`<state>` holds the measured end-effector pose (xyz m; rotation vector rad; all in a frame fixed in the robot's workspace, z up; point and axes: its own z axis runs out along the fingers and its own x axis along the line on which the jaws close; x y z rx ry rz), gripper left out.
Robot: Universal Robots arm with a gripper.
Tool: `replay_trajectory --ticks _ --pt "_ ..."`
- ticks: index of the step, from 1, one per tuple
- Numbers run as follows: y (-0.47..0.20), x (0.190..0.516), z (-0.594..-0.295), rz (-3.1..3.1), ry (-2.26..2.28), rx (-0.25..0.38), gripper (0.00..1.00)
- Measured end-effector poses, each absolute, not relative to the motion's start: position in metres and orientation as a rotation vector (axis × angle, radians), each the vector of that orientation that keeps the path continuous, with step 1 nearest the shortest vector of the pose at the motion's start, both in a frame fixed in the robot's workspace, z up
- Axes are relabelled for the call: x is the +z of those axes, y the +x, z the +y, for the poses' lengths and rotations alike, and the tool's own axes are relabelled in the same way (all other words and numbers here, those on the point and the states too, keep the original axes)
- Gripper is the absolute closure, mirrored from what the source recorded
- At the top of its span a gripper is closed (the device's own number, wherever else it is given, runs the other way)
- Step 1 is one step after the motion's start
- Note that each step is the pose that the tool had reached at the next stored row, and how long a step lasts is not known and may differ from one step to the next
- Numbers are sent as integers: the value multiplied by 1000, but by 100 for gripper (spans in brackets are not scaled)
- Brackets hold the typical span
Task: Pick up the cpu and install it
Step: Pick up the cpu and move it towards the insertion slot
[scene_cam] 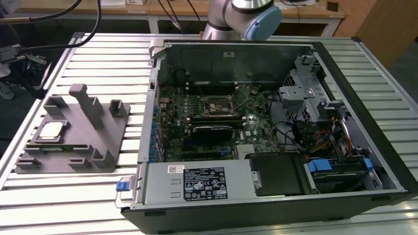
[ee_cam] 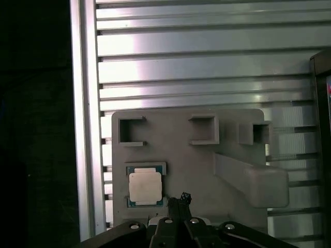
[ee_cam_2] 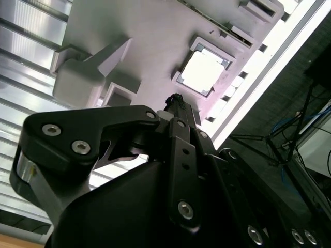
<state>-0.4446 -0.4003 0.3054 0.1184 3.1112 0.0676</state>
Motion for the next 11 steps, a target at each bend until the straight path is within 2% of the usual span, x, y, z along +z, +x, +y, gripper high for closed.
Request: replay_trajectory --ticks 11 --pt "-453 294 -401 3111 118 68 89"
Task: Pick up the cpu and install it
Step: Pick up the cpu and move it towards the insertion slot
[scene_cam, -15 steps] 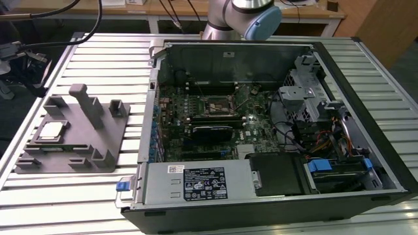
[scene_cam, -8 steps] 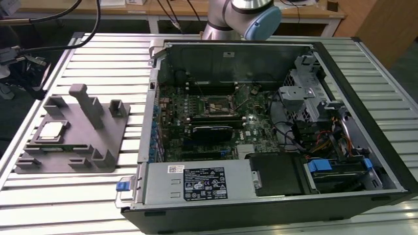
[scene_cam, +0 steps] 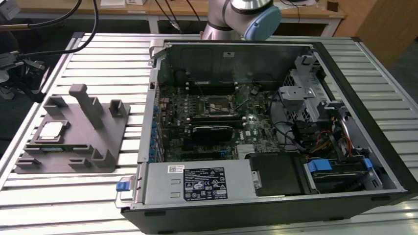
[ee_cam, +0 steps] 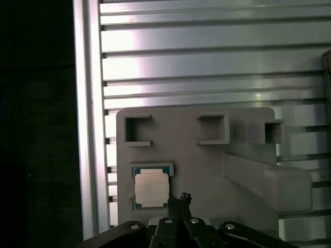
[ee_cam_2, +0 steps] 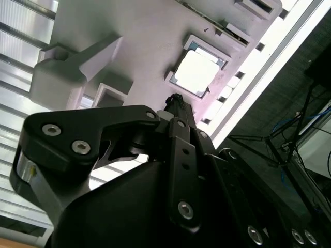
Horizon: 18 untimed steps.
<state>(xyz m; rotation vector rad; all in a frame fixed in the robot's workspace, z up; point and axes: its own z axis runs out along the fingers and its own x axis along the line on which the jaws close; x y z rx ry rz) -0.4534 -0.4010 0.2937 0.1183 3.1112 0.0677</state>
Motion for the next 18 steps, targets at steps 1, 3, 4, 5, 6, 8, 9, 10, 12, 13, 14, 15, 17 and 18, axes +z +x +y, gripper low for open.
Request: replay_trajectory --ticks 1,3,4,5,6,8,9,10,12,13,14,15,17,18 --pt "-454 293 -401 3111 118 68 89" --pt "-454 291 -403 3111 118 68 89" --pt "-454 290 -404 3111 118 68 89" --pt "-454 289 -404 3111 118 68 89" --pt "-454 289 -405 3111 118 68 89" --pt "-455 287 -407 3111 118 68 89" --pt "-455 287 -407 3111 118 68 89" --pt "-455 286 -408 3111 118 68 89" --pt "-455 285 -409 3111 118 68 89" --pt "-455 284 -409 3111 118 68 89" --pt "-455 283 -410 3111 118 68 89" --pt "-455 282 -410 3111 118 68 89" --pt "-456 280 -410 3111 118 68 89" --pt "-456 279 -411 3111 118 68 89"
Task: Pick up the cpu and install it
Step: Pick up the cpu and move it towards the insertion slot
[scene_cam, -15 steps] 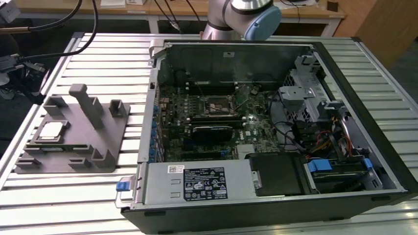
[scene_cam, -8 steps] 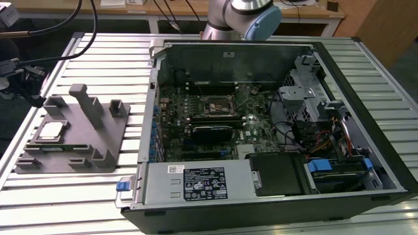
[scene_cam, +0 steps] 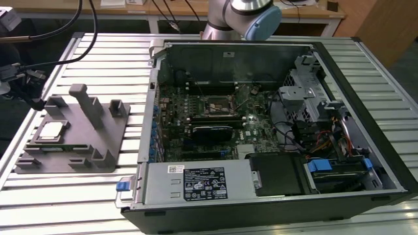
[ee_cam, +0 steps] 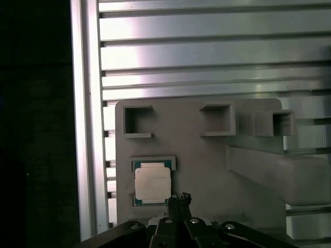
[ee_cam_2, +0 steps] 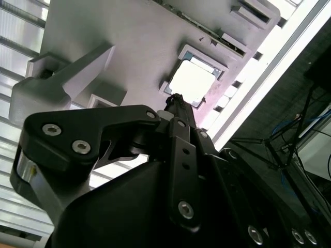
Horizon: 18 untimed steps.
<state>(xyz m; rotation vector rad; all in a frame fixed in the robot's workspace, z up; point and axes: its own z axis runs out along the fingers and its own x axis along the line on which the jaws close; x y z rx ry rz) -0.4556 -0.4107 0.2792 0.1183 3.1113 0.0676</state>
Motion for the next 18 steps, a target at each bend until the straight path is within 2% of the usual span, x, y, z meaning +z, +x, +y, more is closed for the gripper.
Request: replay_trajectory --ticks 18 --pt "-462 252 -415 3111 118 68 89"
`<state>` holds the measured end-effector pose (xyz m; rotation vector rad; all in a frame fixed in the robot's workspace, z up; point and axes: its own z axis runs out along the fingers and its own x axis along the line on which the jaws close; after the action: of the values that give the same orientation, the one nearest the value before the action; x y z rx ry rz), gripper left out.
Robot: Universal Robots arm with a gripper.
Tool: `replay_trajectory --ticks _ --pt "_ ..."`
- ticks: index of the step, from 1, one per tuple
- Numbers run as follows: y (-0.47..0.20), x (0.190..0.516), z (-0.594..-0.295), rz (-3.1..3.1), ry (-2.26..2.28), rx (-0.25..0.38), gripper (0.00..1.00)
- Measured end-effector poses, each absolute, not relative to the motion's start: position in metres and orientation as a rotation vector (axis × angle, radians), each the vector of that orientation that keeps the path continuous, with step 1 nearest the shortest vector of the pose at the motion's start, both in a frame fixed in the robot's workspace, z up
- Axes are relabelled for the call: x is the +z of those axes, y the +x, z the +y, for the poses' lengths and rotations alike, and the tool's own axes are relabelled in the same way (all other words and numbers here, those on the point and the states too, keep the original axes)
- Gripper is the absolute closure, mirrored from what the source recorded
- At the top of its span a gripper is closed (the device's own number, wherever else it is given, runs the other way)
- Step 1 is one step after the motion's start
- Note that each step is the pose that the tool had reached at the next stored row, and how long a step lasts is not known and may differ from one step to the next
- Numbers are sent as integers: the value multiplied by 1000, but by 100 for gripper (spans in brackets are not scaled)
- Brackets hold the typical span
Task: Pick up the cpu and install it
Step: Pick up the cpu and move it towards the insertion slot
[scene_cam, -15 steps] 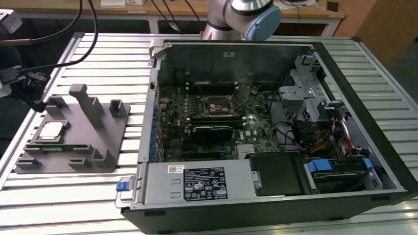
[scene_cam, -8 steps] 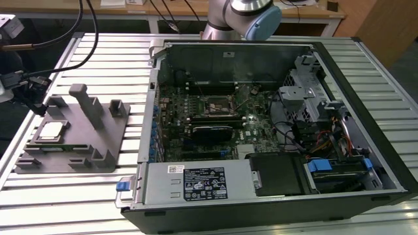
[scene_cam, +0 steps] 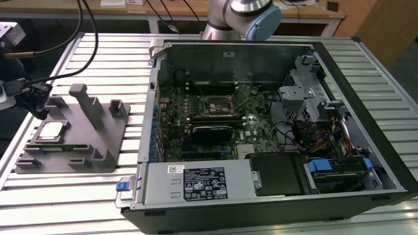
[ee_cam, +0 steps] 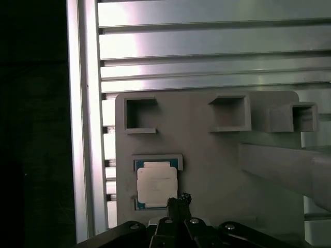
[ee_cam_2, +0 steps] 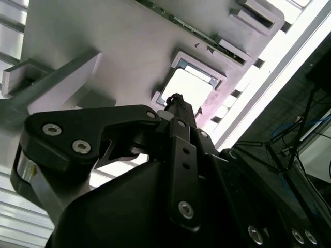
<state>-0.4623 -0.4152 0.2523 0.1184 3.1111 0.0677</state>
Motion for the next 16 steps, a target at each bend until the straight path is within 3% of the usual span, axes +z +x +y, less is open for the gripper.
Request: replay_trajectory --ticks 16 --pt "-470 225 -416 3112 106 70 89"
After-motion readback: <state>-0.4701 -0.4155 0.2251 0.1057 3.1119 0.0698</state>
